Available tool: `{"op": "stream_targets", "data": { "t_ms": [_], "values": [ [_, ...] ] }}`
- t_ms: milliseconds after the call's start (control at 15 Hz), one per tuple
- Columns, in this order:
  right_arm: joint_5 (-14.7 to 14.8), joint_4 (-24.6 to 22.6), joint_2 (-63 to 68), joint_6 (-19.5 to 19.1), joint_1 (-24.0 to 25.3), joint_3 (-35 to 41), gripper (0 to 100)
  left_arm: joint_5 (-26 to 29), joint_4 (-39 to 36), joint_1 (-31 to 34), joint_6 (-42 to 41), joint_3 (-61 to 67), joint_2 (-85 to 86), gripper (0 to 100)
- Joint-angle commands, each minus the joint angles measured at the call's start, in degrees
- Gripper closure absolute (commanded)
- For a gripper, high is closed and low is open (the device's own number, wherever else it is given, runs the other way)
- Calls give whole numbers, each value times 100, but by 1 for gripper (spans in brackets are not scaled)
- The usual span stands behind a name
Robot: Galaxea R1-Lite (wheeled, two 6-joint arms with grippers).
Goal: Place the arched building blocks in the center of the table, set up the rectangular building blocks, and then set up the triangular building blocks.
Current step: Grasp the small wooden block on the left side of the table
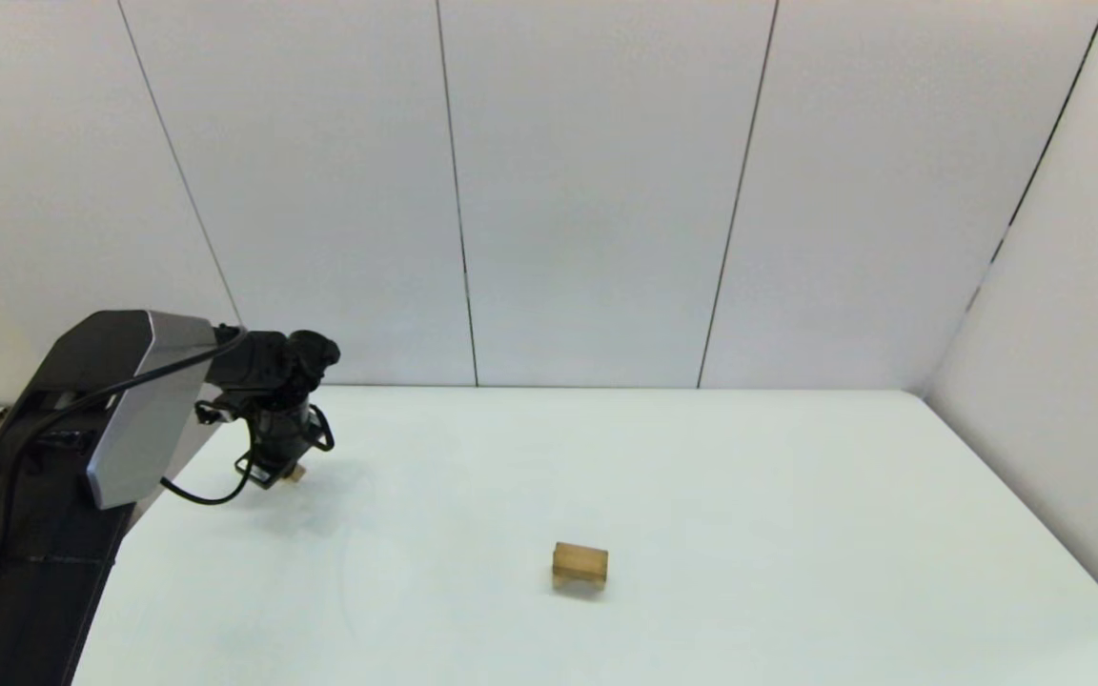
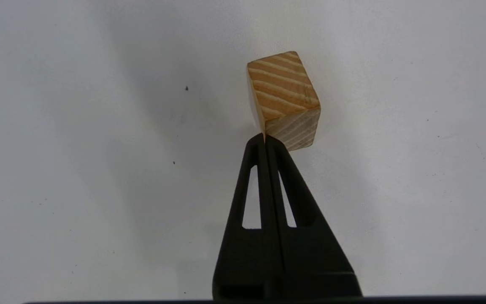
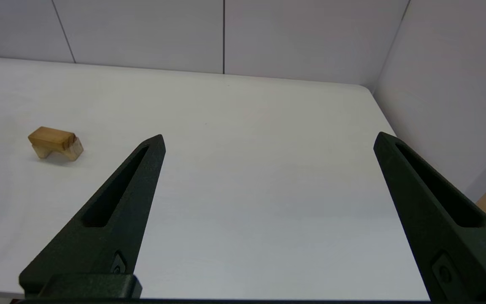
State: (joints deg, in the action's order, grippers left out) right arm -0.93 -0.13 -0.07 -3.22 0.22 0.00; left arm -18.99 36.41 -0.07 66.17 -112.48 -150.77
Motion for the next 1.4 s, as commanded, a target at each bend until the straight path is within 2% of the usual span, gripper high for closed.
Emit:
{"op": "stream_targets", "data": {
  "t_ms": [67, 400, 667, 733, 1400],
  "values": [
    [-4, 5, -1, -3, 4, 0, 0, 1, 41, 7, 45, -2, 13, 100],
    [-4, -4, 7, -3, 4, 0, 0, 335, 76, 7, 89, 25, 277, 100],
    [-4, -4, 7, -3, 4, 0, 0, 335, 85, 69, 63, 25, 347, 100],
    [-4, -4, -1, -3, 4, 0, 0, 344, 85, 69, 63, 33, 356, 0],
    [-4, -4, 7, -3, 4, 0, 0, 308, -99, 209, 27, 7, 92, 0]
  ]
}}
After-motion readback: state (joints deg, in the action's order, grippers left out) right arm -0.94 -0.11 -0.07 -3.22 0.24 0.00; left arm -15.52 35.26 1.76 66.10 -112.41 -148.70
